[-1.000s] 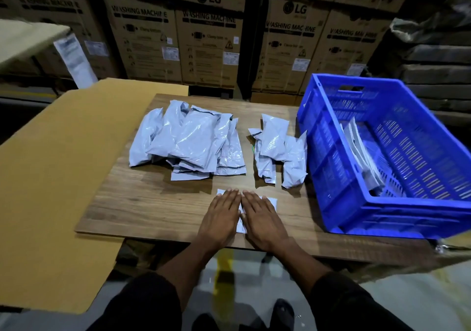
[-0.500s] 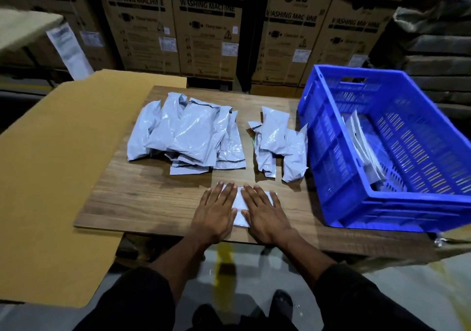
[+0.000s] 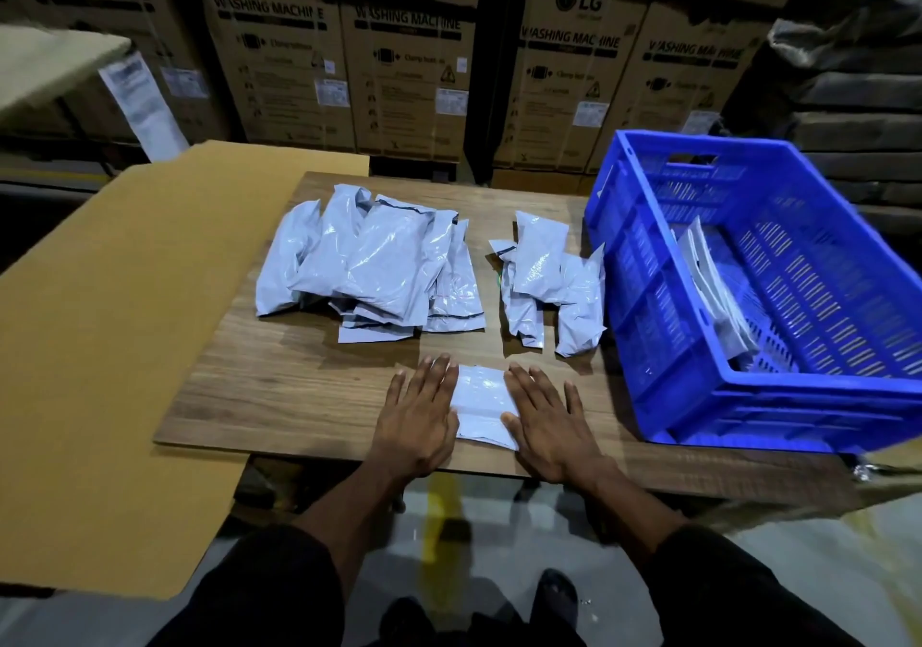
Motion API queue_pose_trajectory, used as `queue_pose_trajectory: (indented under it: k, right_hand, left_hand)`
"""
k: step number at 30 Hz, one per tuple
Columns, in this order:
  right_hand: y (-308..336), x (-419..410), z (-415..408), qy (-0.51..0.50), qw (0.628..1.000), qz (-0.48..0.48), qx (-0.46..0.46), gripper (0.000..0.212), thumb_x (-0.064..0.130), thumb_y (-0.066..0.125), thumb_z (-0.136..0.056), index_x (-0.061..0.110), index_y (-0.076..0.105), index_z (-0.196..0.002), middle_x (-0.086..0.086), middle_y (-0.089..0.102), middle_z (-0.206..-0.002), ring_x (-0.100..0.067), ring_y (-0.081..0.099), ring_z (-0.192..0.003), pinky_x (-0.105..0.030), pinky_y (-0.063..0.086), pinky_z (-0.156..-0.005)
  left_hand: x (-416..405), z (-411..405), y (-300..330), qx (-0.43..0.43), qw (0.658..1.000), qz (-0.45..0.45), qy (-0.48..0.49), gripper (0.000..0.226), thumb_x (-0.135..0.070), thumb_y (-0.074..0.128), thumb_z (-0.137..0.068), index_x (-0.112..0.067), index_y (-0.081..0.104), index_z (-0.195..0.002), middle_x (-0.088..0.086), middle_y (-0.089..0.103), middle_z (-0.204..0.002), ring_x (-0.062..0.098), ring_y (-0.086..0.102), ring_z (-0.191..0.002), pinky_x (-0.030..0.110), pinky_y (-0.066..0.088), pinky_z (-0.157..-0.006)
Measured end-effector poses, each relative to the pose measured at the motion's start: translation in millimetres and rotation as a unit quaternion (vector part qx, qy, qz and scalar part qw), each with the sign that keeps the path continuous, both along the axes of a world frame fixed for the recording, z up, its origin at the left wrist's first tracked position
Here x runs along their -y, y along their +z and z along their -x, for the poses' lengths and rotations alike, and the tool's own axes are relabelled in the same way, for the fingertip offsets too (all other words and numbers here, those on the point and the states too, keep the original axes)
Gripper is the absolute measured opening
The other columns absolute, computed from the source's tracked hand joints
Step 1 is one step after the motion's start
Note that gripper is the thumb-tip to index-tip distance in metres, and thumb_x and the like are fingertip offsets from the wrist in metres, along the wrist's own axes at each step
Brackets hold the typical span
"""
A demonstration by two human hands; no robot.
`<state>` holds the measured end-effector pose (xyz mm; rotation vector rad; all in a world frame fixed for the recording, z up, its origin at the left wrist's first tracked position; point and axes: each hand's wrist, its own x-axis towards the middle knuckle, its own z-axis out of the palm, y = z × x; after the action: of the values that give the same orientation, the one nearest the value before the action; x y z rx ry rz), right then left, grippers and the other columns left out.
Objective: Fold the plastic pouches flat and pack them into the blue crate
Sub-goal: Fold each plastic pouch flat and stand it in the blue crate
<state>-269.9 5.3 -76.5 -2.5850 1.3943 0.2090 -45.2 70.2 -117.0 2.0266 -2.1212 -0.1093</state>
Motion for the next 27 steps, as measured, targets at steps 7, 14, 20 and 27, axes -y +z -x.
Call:
queue_pose_trajectory:
  k: [7, 14, 20, 27]
  right_hand:
    - [2.6, 0.0, 17.6, -0.012, 1.0, -0.014, -0.008, 0.063, 0.053, 0.012, -0.105, 0.03, -0.014, -0.158, 0.019, -0.023, -0.162, -0.01, -0.021, -0.151, -0.053, -0.007, -0.12]
    - [9.1, 0.3, 40.3, -0.015, 0.999, -0.021, -0.022, 0.062, 0.052, 0.011, -0.105, 0.032, -0.016, -0.157, 0.021, -0.026, -0.16, -0.01, -0.021, -0.15, -0.048, -0.006, -0.122]
    - [20.3, 0.6, 30.4, 0.003, 1.0, -0.018, -0.001, 0.069, 0.049, 0.008, -0.1, 0.016, -0.003, -0.16, 0.005, -0.021, -0.164, -0.019, -0.018, -0.152, -0.05, -0.003, -0.122]
    - [11.8, -6.9, -33.0, 0.084, 0.996, 0.04, 0.018, 0.08, 0.052, 0.0, -0.092, 0.01, 0.015, -0.159, -0.005, 0.006, -0.168, -0.023, -0.001, -0.155, -0.048, -0.006, -0.121]
  left_hand:
    - [-5.0, -9.2, 0.0, 0.006, 1.0, 0.011, 0.008, 0.07, -0.034, 0.033, -0.094, -0.01, 0.03, -0.159, 0.004, 0.021, -0.169, 0.02, 0.026, -0.153, 0.052, 0.031, -0.118]
    - [-5.7, -18.1, -0.8, 0.0, 1.0, -0.002, -0.008, 0.07, -0.033, 0.032, -0.092, -0.013, 0.03, -0.16, 0.001, 0.021, -0.169, 0.018, 0.027, -0.153, 0.049, 0.025, -0.119]
    - [-5.2, -37.1, -6.8, -0.16, 0.985, 0.035, -0.05, 0.076, -0.025, 0.029, -0.085, 0.0, 0.029, -0.157, 0.01, 0.021, -0.165, 0.023, 0.013, -0.154, 0.034, 0.007, -0.122]
    - [14.5, 8.6, 0.5, -0.086, 0.994, 0.032, -0.063, 0.054, -0.028, 0.033, -0.101, -0.002, 0.05, -0.146, 0.013, 0.049, -0.153, 0.031, 0.049, -0.14, 0.044, 0.045, -0.11]
